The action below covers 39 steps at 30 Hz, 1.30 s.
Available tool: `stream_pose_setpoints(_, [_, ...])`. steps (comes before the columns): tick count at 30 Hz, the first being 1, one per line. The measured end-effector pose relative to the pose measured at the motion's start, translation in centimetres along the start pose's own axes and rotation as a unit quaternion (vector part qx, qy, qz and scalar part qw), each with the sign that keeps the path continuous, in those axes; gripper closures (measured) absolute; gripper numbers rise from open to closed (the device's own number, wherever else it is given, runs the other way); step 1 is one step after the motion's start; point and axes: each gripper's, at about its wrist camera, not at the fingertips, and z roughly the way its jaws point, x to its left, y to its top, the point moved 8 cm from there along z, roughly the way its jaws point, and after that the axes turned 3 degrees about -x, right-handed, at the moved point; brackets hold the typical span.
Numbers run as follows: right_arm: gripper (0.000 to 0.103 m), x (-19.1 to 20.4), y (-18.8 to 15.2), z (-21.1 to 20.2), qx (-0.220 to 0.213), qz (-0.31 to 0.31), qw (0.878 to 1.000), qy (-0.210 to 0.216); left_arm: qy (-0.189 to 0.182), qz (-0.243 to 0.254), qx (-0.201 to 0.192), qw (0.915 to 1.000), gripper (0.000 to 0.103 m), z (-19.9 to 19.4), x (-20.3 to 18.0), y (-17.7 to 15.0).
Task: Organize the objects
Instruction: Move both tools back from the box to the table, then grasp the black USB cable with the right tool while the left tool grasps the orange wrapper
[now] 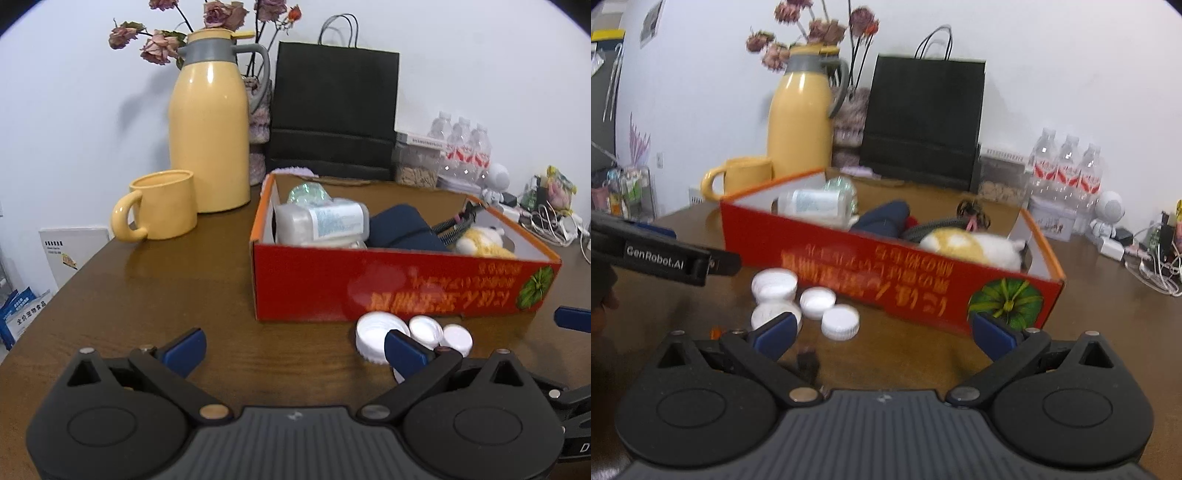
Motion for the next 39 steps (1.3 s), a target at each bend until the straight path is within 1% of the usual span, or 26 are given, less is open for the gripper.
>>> stream_pose_setpoints(2, [0.0, 0.3, -0.4, -0.2, 0.011, 0.006, 1.0, 0.013, 0.0, 0.004, 0.003, 1.0, 0.0, -0.2, -0.1, -0.4])
stream_pose_setpoints(5, [0.001, 0.9, -1.2, 0.2, 0.042, 0.005, 0.999, 0.03, 0.008, 0.006, 0.011, 0.9999, 0.0, -0.3, 0.0, -1.1])
stream_pose_setpoints(8, [0.006, 1.2, -2.0, 0.7, 0.075, 0.003, 0.997, 0.034, 0.011, 0.0, 0.021, 0.9997, 0.0, -0.4, 0.2, -1.7])
stream_pose_setpoints(11, [0.011, 1.2, -2.1, 1.1, 0.082, 0.017, 0.995, 0.045, 0.011, -0.004, 0.019, 0.9998, 0.0, -0.7, 0.4, -1.8])
stream_pose_setpoints(13, [0.023, 1.3, -2.0, 1.2, 0.08, 0.024, 0.995, 0.055, 0.01, -0.005, 0.018, 0.9998, 0.0, -0.9, 0.5, -1.8])
stream_pose_setpoints(14, [0.028, 1.5, -1.8, 1.2, 0.077, 0.021, 0.995, 0.058, 0.009, -0.006, 0.018, 0.9998, 0.0, -1.0, 0.5, -1.8])
stream_pose_setpoints(15, [0.042, 1.7, -1.7, 1.1, 0.073, 0.018, 0.995, 0.065, 0.008, -0.007, 0.018, 0.9998, 0.0, -1.1, 0.5, -1.9])
stream_pose_setpoints(16, [0.063, 2.0, -1.7, 0.9, 0.067, 0.011, 0.995, 0.074, 0.007, -0.008, 0.018, 0.9998, 0.0, -1.2, 0.5, -1.9])
stream_pose_setpoints(17, [0.074, 2.3, -1.6, 0.7, 0.064, 0.006, 0.995, 0.08, 0.005, -0.009, 0.018, 0.9998, 0.0, -1.4, 0.5, -1.8])
stream_pose_setpoints(18, [0.091, 2.6, -1.6, 0.6, 0.062, 0.001, 0.995, 0.084, 0.004, -0.01, 0.017, 0.9998, 0.0, -1.6, 0.5, -1.8])
stream_pose_setpoints(20, [0.091, 2.8, -1.6, 0.4, 0.061, -0.002, 0.995, 0.08, -0.001, -0.012, 0.016, 0.9998, 0.0, -1.9, 0.5, -1.8])
stream_pose_setpoints(25, [0.092, 2.0, -1.6, -0.3, 0.052, 0.019, 0.996, 0.071, -0.014, -0.001, 0.022, 0.9997, 0.0, -2.6, -0.5, -2.1])
stream_pose_setpoints(29, [0.092, 0.4, -1.6, -1.2, 0.035, 0.043, 0.997, 0.054, -0.027, 0.018, 0.029, 0.999, 0.0, -2.8, -2.2, -2.6])
stream_pose_setpoints(34, [0.092, -1.8, -2.0, -2.0, 0.028, 0.063, 0.997, 0.035, -0.042, 0.039, 0.037, 0.9976, 0.0, -2.7, -4.2, -3.1])
stream_pose_setpoints(39, [0.092, -3.1, -2.3, -2.4, 0.024, 0.076, 0.997, 0.025, -0.053, 0.074, 0.038, 0.9951, 0.001, -2.0, -6.0, -3.3])
